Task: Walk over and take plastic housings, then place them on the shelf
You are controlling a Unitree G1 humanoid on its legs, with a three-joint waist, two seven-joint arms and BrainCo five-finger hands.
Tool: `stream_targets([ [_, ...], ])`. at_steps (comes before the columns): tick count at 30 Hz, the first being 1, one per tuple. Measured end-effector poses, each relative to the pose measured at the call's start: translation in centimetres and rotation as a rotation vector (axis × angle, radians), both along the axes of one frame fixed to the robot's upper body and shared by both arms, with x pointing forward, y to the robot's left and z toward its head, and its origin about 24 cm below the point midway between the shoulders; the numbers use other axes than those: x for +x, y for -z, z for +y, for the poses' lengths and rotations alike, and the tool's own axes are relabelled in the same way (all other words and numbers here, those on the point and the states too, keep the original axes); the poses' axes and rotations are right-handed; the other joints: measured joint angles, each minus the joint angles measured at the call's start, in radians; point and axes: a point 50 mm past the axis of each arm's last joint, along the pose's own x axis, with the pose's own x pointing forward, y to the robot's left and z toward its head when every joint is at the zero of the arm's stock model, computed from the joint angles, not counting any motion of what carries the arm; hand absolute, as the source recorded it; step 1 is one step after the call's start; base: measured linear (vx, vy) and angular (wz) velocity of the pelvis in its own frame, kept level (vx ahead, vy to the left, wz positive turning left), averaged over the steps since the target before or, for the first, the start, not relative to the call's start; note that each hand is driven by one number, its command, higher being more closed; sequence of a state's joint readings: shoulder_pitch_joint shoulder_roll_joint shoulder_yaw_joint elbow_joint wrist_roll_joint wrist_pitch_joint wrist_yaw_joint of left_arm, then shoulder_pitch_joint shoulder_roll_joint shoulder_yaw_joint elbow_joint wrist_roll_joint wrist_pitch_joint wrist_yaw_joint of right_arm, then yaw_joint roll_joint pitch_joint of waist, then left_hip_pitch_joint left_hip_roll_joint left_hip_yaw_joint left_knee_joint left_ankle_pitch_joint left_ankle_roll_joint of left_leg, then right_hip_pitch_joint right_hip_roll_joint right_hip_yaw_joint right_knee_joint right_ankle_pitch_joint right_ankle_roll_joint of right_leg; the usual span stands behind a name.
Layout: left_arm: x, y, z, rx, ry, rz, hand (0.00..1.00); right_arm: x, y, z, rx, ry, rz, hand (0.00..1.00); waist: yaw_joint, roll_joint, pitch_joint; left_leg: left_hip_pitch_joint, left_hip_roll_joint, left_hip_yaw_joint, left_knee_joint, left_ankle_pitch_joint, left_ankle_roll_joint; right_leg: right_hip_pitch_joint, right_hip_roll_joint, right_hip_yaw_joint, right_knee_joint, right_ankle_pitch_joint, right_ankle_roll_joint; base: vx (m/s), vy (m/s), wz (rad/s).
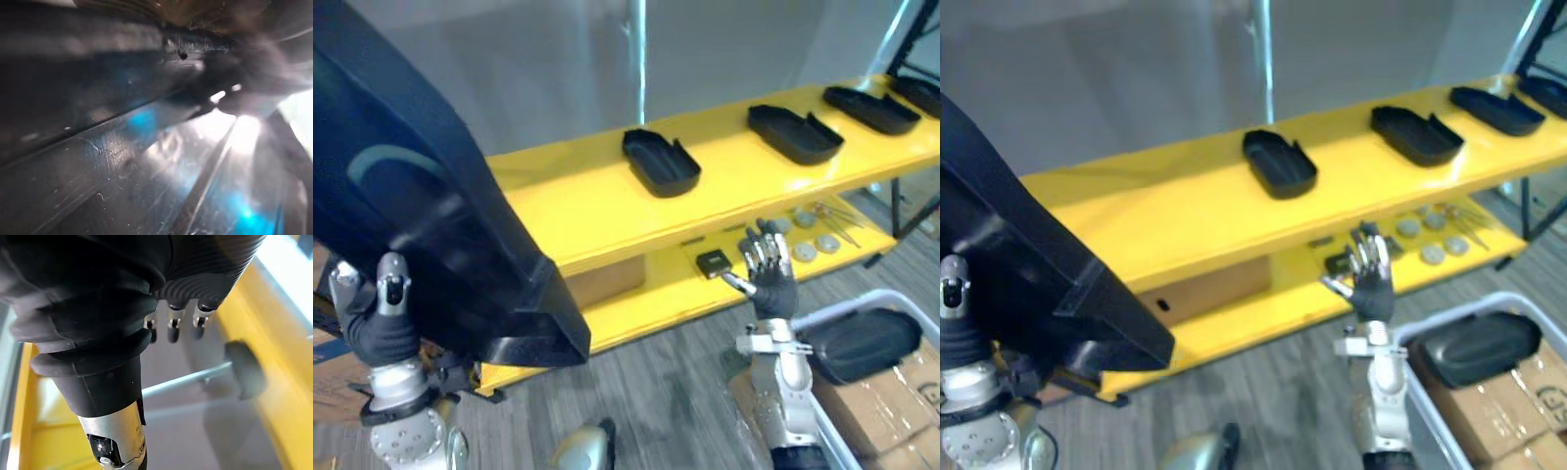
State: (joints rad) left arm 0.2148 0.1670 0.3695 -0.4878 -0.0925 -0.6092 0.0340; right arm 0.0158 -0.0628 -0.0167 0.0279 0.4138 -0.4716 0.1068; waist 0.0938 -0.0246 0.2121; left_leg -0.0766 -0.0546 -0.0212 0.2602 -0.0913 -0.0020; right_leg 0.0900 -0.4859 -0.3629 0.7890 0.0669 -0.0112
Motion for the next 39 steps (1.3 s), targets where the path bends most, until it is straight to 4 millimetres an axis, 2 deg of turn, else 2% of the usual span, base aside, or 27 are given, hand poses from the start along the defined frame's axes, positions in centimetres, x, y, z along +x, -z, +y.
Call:
stream_targets([
  [1, 0.1, -0.2, 0.0, 0.015, -0.003, -0.001, 1.0, 0.0, 0.0, 0.1, 0.003, 0.001, -0.006, 0.0, -0.002, -0.004, 0.002, 0.014, 0.004, -0.012, -0.015, -0.001, 0.006, -0.035, 0.006, 0.026, 0.051, -0.033, 0.023, 0.22, 0.105, 0.3],
  [2, 0.4, -0.2, 0.0, 0.029, -0.018, -0.002, 1.0, 0.0, -0.2, 0.3, -0.008, -0.001, -0.019, 0.0, -0.005, -0.007, 0.004, 0.04, 0.015, -0.034, -0.037, 0.002, 0.019, -0.093, 0.039, 0.041, 0.1, -0.157, 0.042, 0.22, 0.076, 0.37],
  [3, 0.7, -0.1, 0.2, 0.009, -0.025, 0.004, 1.0, 0.1, -0.6, 0.4, -0.026, -0.008, -0.037, 0.0, -0.008, -0.004, 0.006, 0.065, 0.024, -0.05, -0.061, 0.001, 0.023, -0.125, 0.093, 0.039, 0.049, -0.225, 0.05, 0.22, 0.09, 0.35],
  [4, 0.8, 0.0, 0.3, 0.002, -0.03, 0.007, 1.0, 0.2, -0.9, 0.5, -0.033, -0.015, -0.052, 0.0, -0.013, -0.003, 0.006, 0.076, 0.027, -0.055, -0.069, -0.001, 0.025, -0.136, 0.122, 0.04, -0.002, -0.247, 0.057, 0.23, 0.08, 0.36],
  [5, 1.0, 0.1, 0.5, -0.015, -0.042, 0.013, 1.0, 0.4, -1.7, 0.5, -0.045, -0.03, -0.088, 0.0, -0.017, -0.002, 0.006, 0.09, 0.027, -0.069, -0.086, 0.0, 0.019, -0.159, 0.178, 0.062, -0.129, -0.271, 0.066, 0.23, 0.024, 0.51],
  [6, 1.4, 0.1, 0.4, -0.037, -0.041, 0.013, 1.0, 0.4, -2.7, 0.4, -0.066, -0.037, -0.135, 0.0, -0.027, 0.005, 0.008, 0.089, 0.025, -0.099, -0.087, -0.008, 0.015, -0.179, 0.238, 0.113, -0.264, -0.268, 0.07, 0.28, -0.025, 0.62],
  [8, 2.1, 0.5, 0.1, -0.062, -0.024, 0.025, 1.0, 0.1, -3.9, 0.3, -0.102, -0.056, -0.194, 0.0, -0.043, 0.01, 0.008, 0.092, 0.022, -0.155, -0.083, -0.016, 0.005, -0.198, 0.305, 0.208, -0.402, -0.251, 0.089, 0.29, -0.124, 1.01],
  [9, 2.3, 0.7, -0.1, -0.074, -0.015, 0.036, 1.0, -0.2, -4.7, 0.3, -0.115, -0.068, -0.232, 0.0, -0.055, 0.004, 0.003, 0.092, 0.012, -0.2, -0.08, -0.023, -0.007, -0.194, 0.327, 0.255, -0.462, -0.234, 0.102, 0.21, -0.129, 1.15],
  [10, 2.3, 0.8, -0.3, -0.078, -0.008, 0.038, 1.0, -0.3, -5.1, 0.3, -0.116, -0.076, -0.252, 0.0, -0.053, -0.006, -0.003, 0.091, 0.002, -0.218, -0.081, -0.029, -0.015, -0.191, 0.326, 0.258, -0.49, -0.21, 0.088, 0.2, -0.188, 0.99],
  [11, 2.3, 0.8, -0.3, -0.078, -0.008, 0.039, 1.0, -0.3, -5.6, 0.4, -0.121, -0.092, -0.278, 0.0, -0.049, -0.028, -0.016, 0.087, -0.015, -0.229, -0.082, -0.039, -0.029, -0.186, 0.318, 0.256, -0.522, -0.155, 0.072, 0.2, -0.24, 0.93],
  [12, 2.2, 1.4, -0.6, -0.107, -0.004, 0.06, 1.0, 0.0, -6.2, 0.3, -0.148, -0.107, -0.302, 0.0, -0.052, -0.01, -0.028, 0.08, 0.0, -0.257, -0.074, -0.052, -0.044, -0.159, 0.325, 0.217, -0.532, -0.135, 0.101, 0.29, -0.327, 1.1],
  [13, 2.2, 1.8, -1.0, -0.121, 0.012, 0.078, 1.0, 0.2, -6.7, 0.1, -0.167, -0.114, -0.322, 0.0, -0.05, 0.024, -0.043, 0.065, 0.041, -0.19, -0.078, -0.057, -0.046, -0.129, 0.34, 0.164, -0.577, -0.132, 0.091, 0.23, -0.252, 1.09],
  [14, 2.2, 1.8, -1.2, -0.124, 0.022, 0.081, 1.0, 0.3, -7.0, 0.0, -0.169, -0.115, -0.331, 0.0, -0.051, 0.039, -0.048, 0.055, 0.068, -0.13, -0.08, -0.057, -0.046, -0.112, 0.345, 0.133, -0.593, -0.132, 0.088, 0.23, -0.218, 1.39],
  [15, 2.5, 1.7, -1.8, -0.113, 0.058, 0.079, 1.0, 0.3, -7.3, -0.5, -0.178, -0.095, -0.338, 0.0, -0.06, 0.057, -0.056, 0.04, 0.134, 0.036, -0.087, -0.051, -0.053, -0.067, 0.347, 0.052, -0.624, -0.136, 0.081, 0.18, -0.159, 1.32],
  [16, 2.7, 1.6, -2.2, -0.105, 0.076, 0.072, 1.0, 0.2, -7.4, -0.9, -0.184, -0.078, -0.34, 0.0, -0.065, 0.062, -0.058, 0.039, 0.157, 0.102, -0.091, -0.039, -0.056, -0.047, 0.346, 0.022, -0.634, -0.137, 0.08, 0.21, -0.159, 1.66],
  [17, 3.0, 1.2, -2.9, -0.084, 0.116, 0.052, 1.0, 0.0, -7.8, -1.8, -0.195, -0.029, -0.347, 0.0, -0.074, 0.075, -0.066, 0.039, 0.198, 0.232, -0.105, 0.012, -0.048, -0.009, 0.344, -0.04, -0.65, -0.138, 0.078, 0.16, -0.064, 1.42],
  [18, 3.2, 0.8, -3.5, -0.075, 0.157, 0.028, 1.0, -0.5, -8.4, -2.5, -0.206, 0.025, -0.368, 0.0, -0.081, 0.082, -0.07, 0.044, 0.202, 0.293, -0.128, 0.043, -0.075, 0.013, 0.338, -0.082, -0.653, -0.139, 0.078, 0.16, -0.023, 1.3],
  [20, 3.2, 0.4, -3.9, -0.052, 0.187, 0.006, 1.0, -1.0, -9.0, -2.9, -0.207, 0.073, -0.395, 0.0, -0.076, 0.084, -0.074, 0.06, 0.182, 0.295, -0.166, 0.065, -0.07, 0.019, 0.326, -0.095, -0.651, -0.139, 0.079, 0.13, 0.06, 0.64],
  [23, 2.9, 0.6, -3.7, -0.061, 0.205, 0.021, 1.0, -1.2, -8.9, -3.0, -0.196, 0.115, -0.397, 0.0, -0.075, 0.05, -0.06, 0.088, 0.158, 0.294, -0.193, 0.074, -0.065, 0.023, 0.31, -0.066, -0.658, -0.139, 0.08, 0.08, 0.08, -0.04],
  [25, 2.6, 1.3, -3.1, -0.067, 0.166, 0.066, 1.0, -1.2, -8.5, -2.7, -0.157, 0.129, -0.385, 0.0, -0.074, 0.01, -0.057, 0.092, 0.142, 0.253, -0.146, 0.061, -0.053, 0.031, 0.305, 0.015, -0.683, -0.136, 0.085, 0.04, 0.006, -0.56],
  [26, 2.4, 1.4, -2.9, -0.066, 0.151, 0.075, 1.0, -1.3, -8.5, -2.6, -0.156, 0.127, -0.384, 0.0, -0.074, 0.009, -0.057, 0.092, 0.139, 0.236, -0.133, 0.051, -0.055, 0.03, 0.306, 0.035, -0.688, -0.135, 0.087, 0.04, -0.027, -0.81],
  [29, 2.1, 1.7, -2.4, -0.062, 0.123, 0.09, 1.0, -1.9, -8.0, -2.9, -0.155, 0.146, -0.366, 0.0, -0.084, 0.024, -0.057, 0.111, 0.149, 0.244, -0.124, 0.005, -0.074, 0.018, 0.316, 0.106, -0.725, -0.123, 0.107, -0.02, 0.002, -0.74],
  [32, 2.2, 1.6, -2.5, -0.056, 0.123, 0.091, 1.0, -3.0, -6.3, -3.4, -0.134, 0.213, -0.281, 0.0, -0.127, 0.03, -0.059, 0.118, 0.146, 0.254, -0.158, 0.0, -0.078, 0.0, 0.319, 0.142, -0.743, -0.107, 0.13, -0.06, 0.027, -0.38],
  [34, 2.1, 1.6, -2.4, -0.058, 0.123, 0.09, 1.0, -3.6, -5.5, -4.0, -0.113, 0.276, -0.24, 0.0, -0.137, 0.031, -0.059, 0.132, 0.145, 0.279, -0.171, 0.0, -0.078, -0.009, 0.319, 0.166, -0.744, -0.1, 0.128, -0.07, 0.039, -0.39],
  [37, 2.2, 1.5, -2.4, -0.064, 0.124, 0.08, 1.0, -4.6, -5.9, -4.5, -0.126, 0.388, -0.259, 0.0, -0.144, 0.045, -0.054, 0.138, 0.144, 0.321, -0.185, 0.001, -0.079, -0.041, 0.315, 0.211, -0.744, -0.088, 0.136, -0.06, 0.039, -0.4],
  [39, 2.2, 1.4, -2.3, -0.079, 0.099, 0.068, 1.0, -5.3, -6.4, -5.3, -0.163, 0.464, -0.285, 0.0, -0.165, 0.058, -0.049, 0.12, 0.141, 0.343, -0.182, 0.001, -0.078, -0.075, 0.313, 0.238, -0.742, -0.077, 0.14, -0.04, 0.035, -0.27],
])
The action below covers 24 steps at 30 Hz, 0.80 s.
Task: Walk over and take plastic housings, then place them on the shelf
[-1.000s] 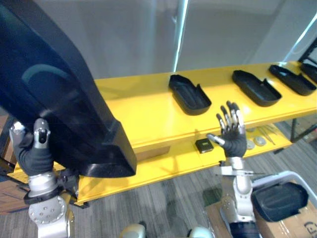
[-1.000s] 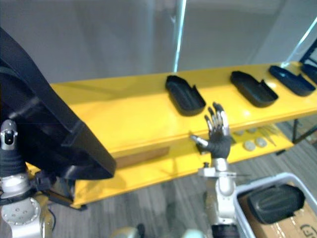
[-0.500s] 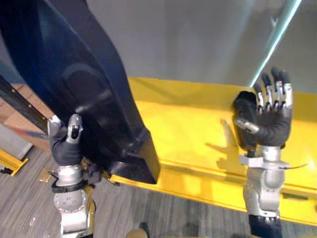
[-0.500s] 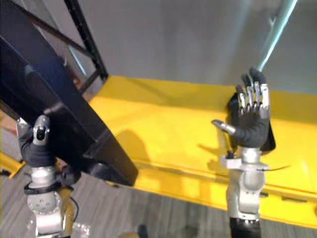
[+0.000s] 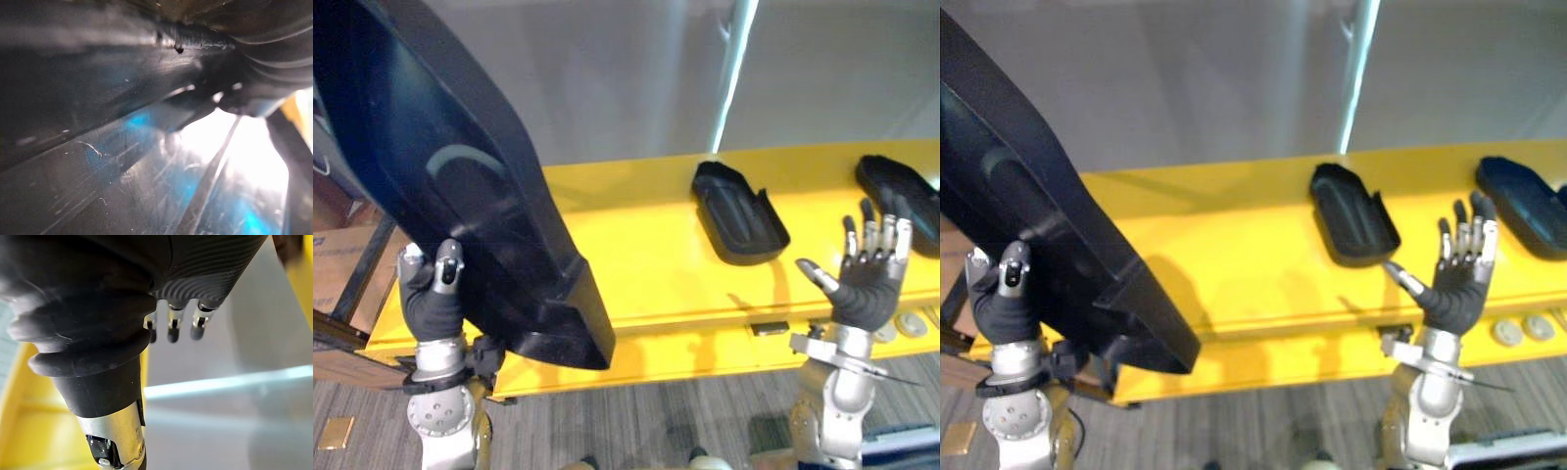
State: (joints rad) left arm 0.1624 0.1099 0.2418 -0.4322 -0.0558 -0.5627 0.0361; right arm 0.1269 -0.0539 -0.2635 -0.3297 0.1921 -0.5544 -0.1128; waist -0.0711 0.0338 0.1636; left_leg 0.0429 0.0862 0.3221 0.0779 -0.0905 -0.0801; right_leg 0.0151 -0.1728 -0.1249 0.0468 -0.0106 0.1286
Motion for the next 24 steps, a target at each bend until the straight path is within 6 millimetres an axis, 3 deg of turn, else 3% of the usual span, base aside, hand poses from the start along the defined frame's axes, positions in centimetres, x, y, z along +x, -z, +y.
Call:
stream_targets([
  [7, 2.1, 0.2, 0.7, -0.078, -0.206, 0.059, 1.0, -0.4, -1.1, -1.8, -0.054, 0.063, -0.036, 0.0, -0.037, 0.034, 0.075, -0.05, -0.011, 0.027, 0.006, 0.003, 0.006, -0.106, 0.001, 0.075, 0.038, 0.01, 0.005, -0.02, 0.024, -0.23],
  [10, 4.0, 1.0, 1.2, -0.133, -0.262, 0.155, 1.0, 0.4, -2.2, -1.3, -0.063, 0.031, -0.092, 0.0, -0.05, 0.036, 0.138, -0.069, -0.01, 0.045, 0.02, 0.004, 0.008, -0.139, 0.002, 0.1, 0.052, 0.016, 0.006, -0.07, 0.006, -0.17],
  [13, 6.9, 3.0, 2.0, -0.186, -0.317, 0.336, 1.0, 0.8, -2.8, -0.7, -0.077, -0.005, -0.116, 0.0, -0.056, 0.045, 0.162, -0.077, -0.01, 0.05, 0.018, 0.005, 0.01, -0.157, 0.004, 0.11, 0.056, 0.019, 0.005, -0.01, -0.004, -0.11],
  [17, 8.4, 4.1, 3.5, -0.199, -0.358, 0.476, 1.0, 0.4, -3.5, 0.1, -0.107, -0.06, -0.147, 0.0, -0.058, 0.048, 0.177, -0.055, -0.008, 0.054, 0.004, 0.006, 0.01, -0.155, 0.01, 0.129, 0.056, 0.018, 0.004, 0.03, -0.007, -0.16],
  [24, 11.2, 3.1, 4.9, -0.09, -0.306, 0.594, 1.0, 0.4, -4.2, 1.2, -0.173, -0.185, -0.157, 0.0, -0.066, 0.056, 0.181, -0.038, -0.003, 0.069, -0.002, 0.006, 0.01, -0.152, 0.012, 0.133, 0.065, 0.015, 0.001, 0.0, -0.005, -0.06],
])
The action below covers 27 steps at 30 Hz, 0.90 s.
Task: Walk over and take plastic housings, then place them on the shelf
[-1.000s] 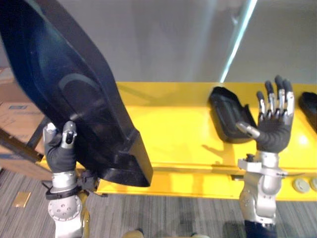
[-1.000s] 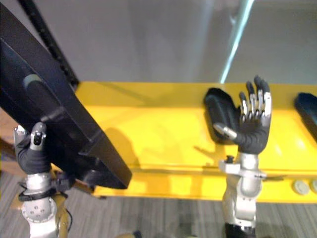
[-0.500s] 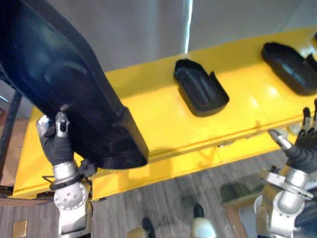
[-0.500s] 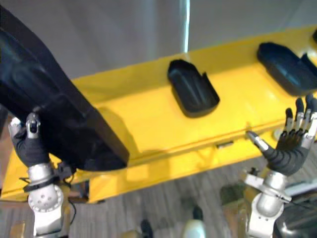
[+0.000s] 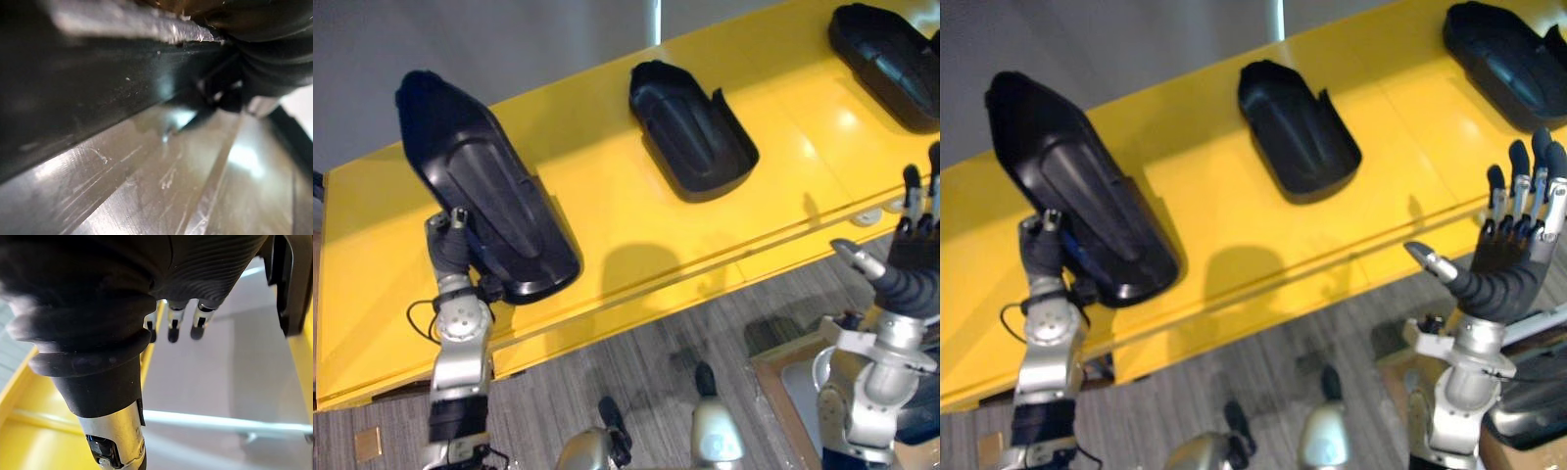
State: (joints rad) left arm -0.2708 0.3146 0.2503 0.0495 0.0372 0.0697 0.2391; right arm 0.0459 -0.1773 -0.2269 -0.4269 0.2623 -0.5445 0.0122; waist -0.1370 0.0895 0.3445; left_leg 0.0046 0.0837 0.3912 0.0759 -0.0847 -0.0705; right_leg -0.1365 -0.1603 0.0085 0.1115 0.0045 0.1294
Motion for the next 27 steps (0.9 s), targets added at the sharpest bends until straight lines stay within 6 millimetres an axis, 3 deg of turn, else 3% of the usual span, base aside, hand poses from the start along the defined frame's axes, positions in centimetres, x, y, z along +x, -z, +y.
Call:
stream_targets([
  [8, 1.6, -0.1, 2.1, 0.076, 0.067, 0.169, 1.0, 0.2, -0.1, 0.3, -0.029, -0.073, 0.012, 0.0, -0.015, 0.011, 0.005, 0.011, 0.0, 0.008, -0.001, 0.005, 0.007, -0.003, 0.002, 0.016, 0.01, -0.001, 0.0, -0.03, -0.008, -0.06],
  [13, 2.7, 0.8, 2.1, 0.043, 0.129, 0.279, 1.0, 0.6, 0.0, 0.7, -0.053, -0.135, 0.042, 0.0, -0.017, 0.033, 0.009, 0.011, 0.0, 0.009, -0.009, 0.013, 0.004, -0.007, 0.003, 0.018, 0.012, 0.002, 0.003, -0.01, -0.002, 0.0],
  [25, 4.8, 0.3, 2.2, -0.018, 0.154, 0.34, 1.0, 1.2, 0.6, 2.5, -0.073, -0.252, 0.104, 0.0, -0.044, 0.036, 0.009, 0.011, 0.0, 0.032, -0.015, 0.02, 0.004, -0.018, 0.006, 0.033, 0.008, 0.012, 0.004, 0.0, 0.0, -0.03],
  [26, 5.0, 0.2, 2.2, -0.025, 0.143, 0.339, 0.0, 1.2, 0.7, 2.7, -0.073, -0.26, 0.106, 0.0, -0.047, 0.037, 0.01, 0.011, 0.0, 0.034, -0.015, 0.02, 0.004, -0.019, 0.006, 0.036, 0.006, 0.015, 0.003, -0.02, -0.007, -0.06],
  [27, 5.2, 0.1, 2.3, -0.031, 0.133, 0.338, 0.0, 1.3, 0.7, 2.7, -0.073, -0.263, 0.108, 0.0, -0.048, 0.037, 0.01, 0.011, 0.0, 0.036, -0.015, 0.02, 0.004, -0.019, 0.007, 0.039, 0.003, 0.017, 0.005, -0.02, -0.005, -0.07],
])
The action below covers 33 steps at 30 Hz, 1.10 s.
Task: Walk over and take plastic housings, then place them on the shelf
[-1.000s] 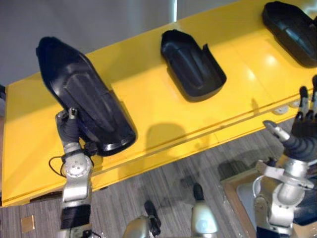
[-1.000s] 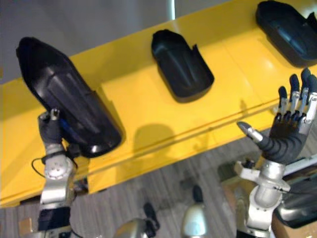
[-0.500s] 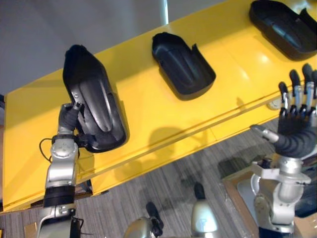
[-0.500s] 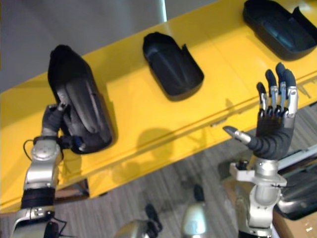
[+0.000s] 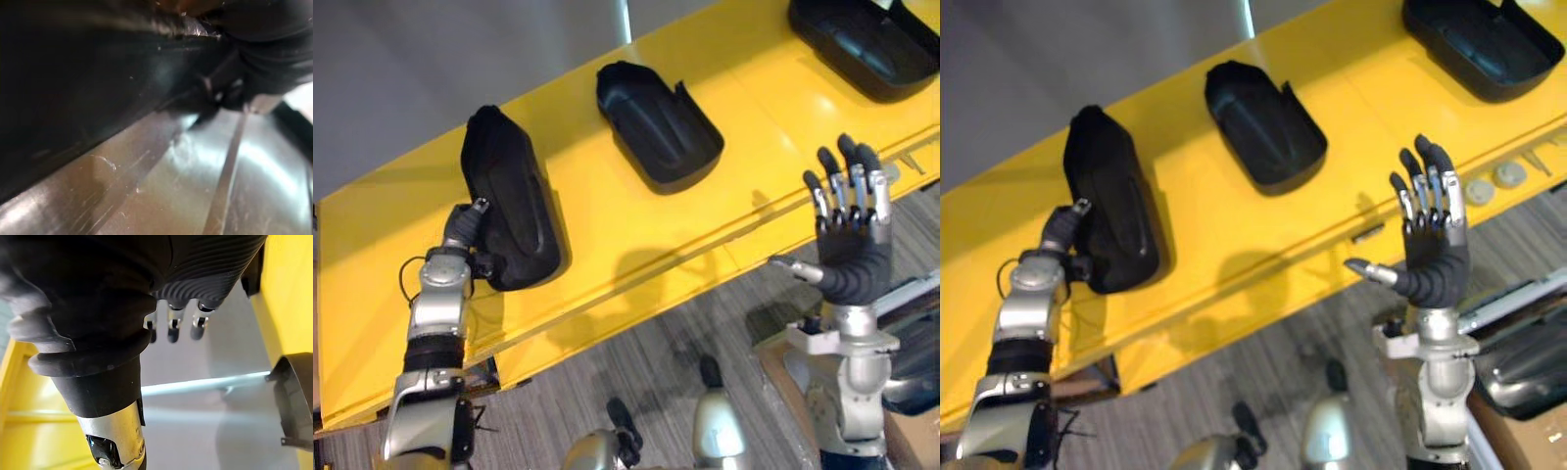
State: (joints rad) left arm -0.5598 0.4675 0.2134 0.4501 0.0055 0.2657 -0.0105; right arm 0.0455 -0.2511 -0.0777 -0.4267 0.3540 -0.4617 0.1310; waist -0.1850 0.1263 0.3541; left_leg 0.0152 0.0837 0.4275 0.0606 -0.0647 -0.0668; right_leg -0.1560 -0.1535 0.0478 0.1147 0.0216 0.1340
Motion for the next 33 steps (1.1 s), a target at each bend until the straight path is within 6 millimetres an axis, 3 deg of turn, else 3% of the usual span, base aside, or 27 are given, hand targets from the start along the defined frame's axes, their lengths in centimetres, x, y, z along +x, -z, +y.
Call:
stream_targets([
  [19, 1.0, -0.7, 0.7, -0.073, -0.191, 0.002, 0.0, 0.0, 0.6, 0.5, 0.031, -0.053, 0.035, 0.0, -0.016, 0.0, 0.0, -0.015, 0.0, 0.048, 0.003, 0.0, 0.0, -0.034, 0.003, 0.036, -0.002, 0.023, 0.004, -0.01, -0.001, -0.05],
  [29, -0.1, -1.4, 2.6, -0.136, -0.483, -0.131, 0.0, -0.6, 1.9, 1.3, 0.041, -0.089, 0.09, 0.0, -0.022, -0.001, -0.001, 0.017, 0.002, 0.043, -0.004, 0.0, 0.0, 0.007, -0.001, 0.026, -0.015, 0.025, 0.004, 0.0, 0.0, 0.01],
  [33, -1.2, -2.6, 3.2, -0.105, -0.583, -0.269, 0.0, -1.3, 3.2, 1.3, 0.074, -0.076, 0.136, 0.0, -0.02, 0.01, -0.07, 0.04, -0.002, -0.009, -0.049, 0.02, -0.006, 0.06, 0.0, -0.028, -0.056, 0.025, 0.004, 0.03, -0.023, 0.3],
])
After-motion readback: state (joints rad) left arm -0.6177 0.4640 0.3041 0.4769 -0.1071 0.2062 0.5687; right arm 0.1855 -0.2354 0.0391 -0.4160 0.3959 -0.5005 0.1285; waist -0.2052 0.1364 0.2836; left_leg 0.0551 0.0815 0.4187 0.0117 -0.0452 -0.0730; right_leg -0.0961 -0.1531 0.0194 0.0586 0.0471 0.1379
